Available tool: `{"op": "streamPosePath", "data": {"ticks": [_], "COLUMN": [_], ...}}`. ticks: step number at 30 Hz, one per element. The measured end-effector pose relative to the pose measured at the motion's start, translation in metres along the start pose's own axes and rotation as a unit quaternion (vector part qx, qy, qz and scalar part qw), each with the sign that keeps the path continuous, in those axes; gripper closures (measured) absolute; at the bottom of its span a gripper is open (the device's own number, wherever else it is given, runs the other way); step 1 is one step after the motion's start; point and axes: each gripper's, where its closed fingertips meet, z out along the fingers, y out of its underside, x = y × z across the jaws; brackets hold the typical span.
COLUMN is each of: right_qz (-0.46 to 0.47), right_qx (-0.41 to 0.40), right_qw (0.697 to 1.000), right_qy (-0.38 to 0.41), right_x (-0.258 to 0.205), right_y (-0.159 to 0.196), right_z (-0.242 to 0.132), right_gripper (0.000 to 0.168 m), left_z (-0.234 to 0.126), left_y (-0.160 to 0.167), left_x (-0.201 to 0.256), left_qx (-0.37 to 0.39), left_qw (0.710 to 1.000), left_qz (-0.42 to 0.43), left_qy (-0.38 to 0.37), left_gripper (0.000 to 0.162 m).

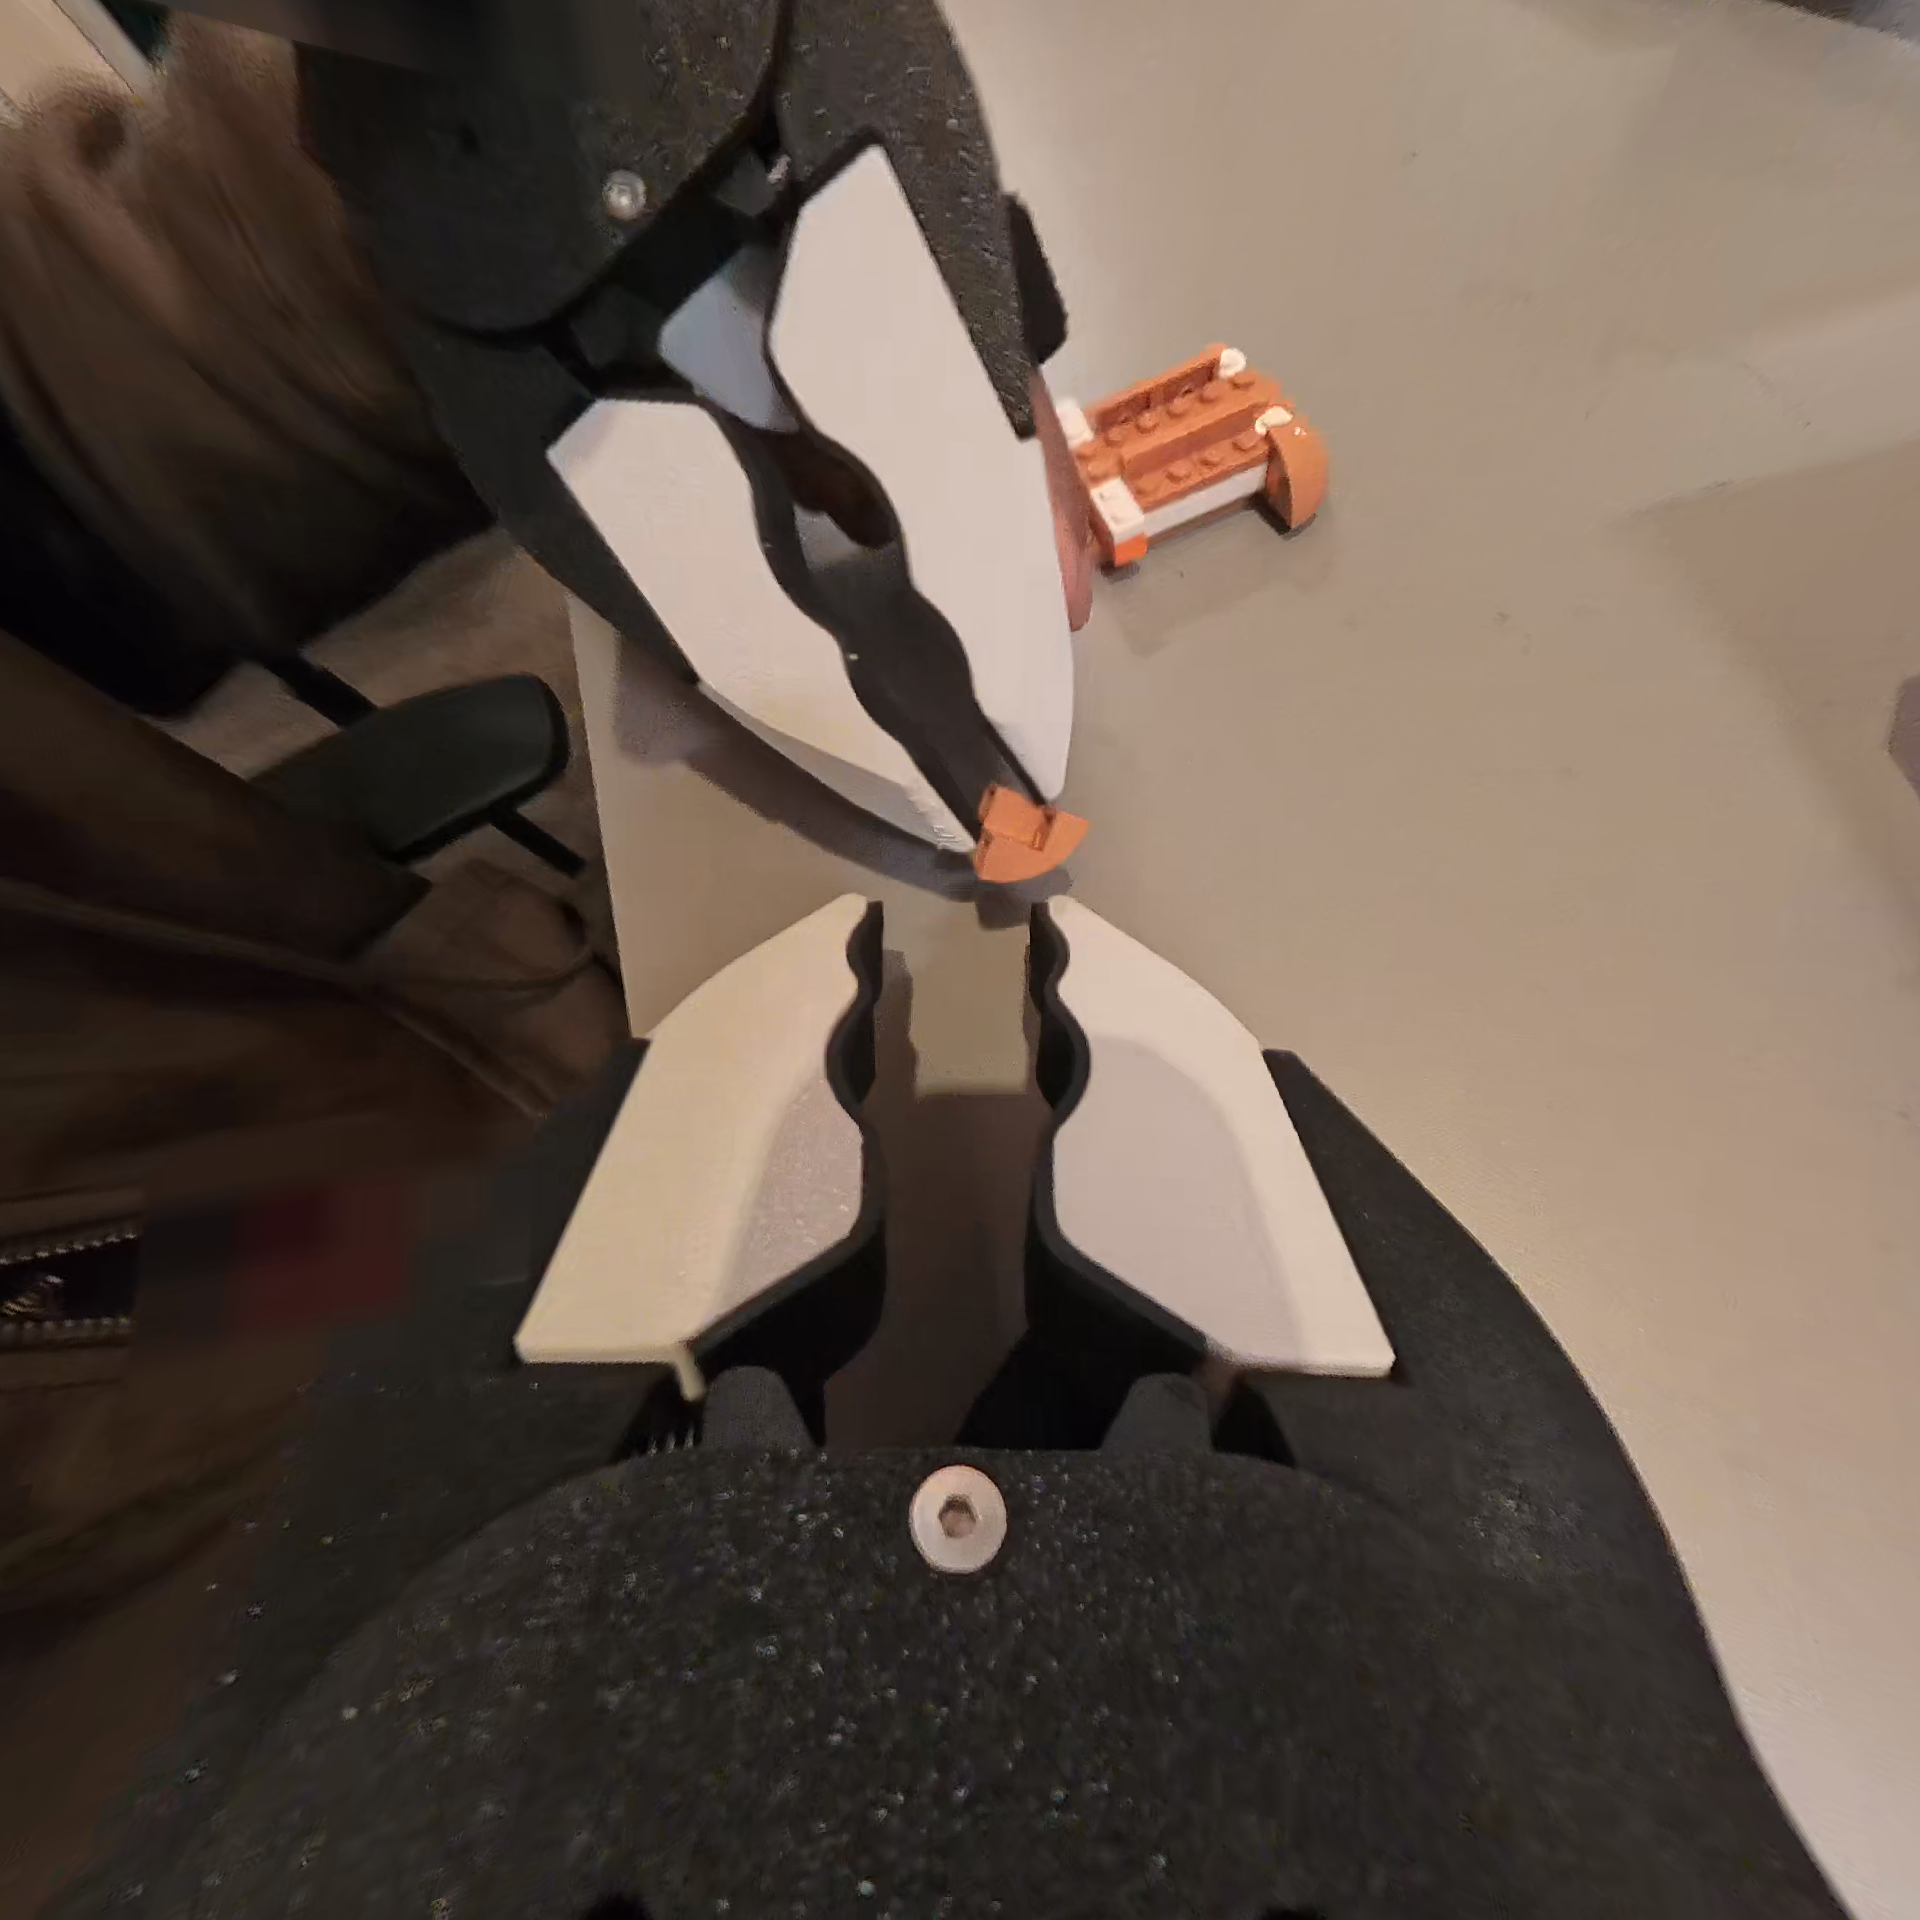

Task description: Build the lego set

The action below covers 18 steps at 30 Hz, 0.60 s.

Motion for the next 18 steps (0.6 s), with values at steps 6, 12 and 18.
{"op": "streamPosePath", "data": {"ticks": [6,12,18], "right_qz": [0.081,0.147,0.174], "right_qx": [0.102,0.188,0.208], "right_qw": [0.988,0.951,0.929], "right_qy": [-0.087,-0.195,-0.251], "right_x": [-0.004,-0.015,-0.023], "right_y": [-0.026,-0.052,-0.061], "right_z": [-0.014,-0.026,-0.027], "right_gripper": [0.139,0.138,0.139], "left_z": [-0.024,-0.036,-0.041], "left_y": [-0.041,-0.052,-0.055], "left_x": [-0.006,-0.01,-0.009], "left_qx": [0.184,0.254,0.287], "left_qw": [0.983,0.967,0.958], "left_qz": [-0.018,-0.003,0.003], "left_qy": [-0.005,-0.012,-0.006], "left_gripper": [0.151,0.151,0.151]}}
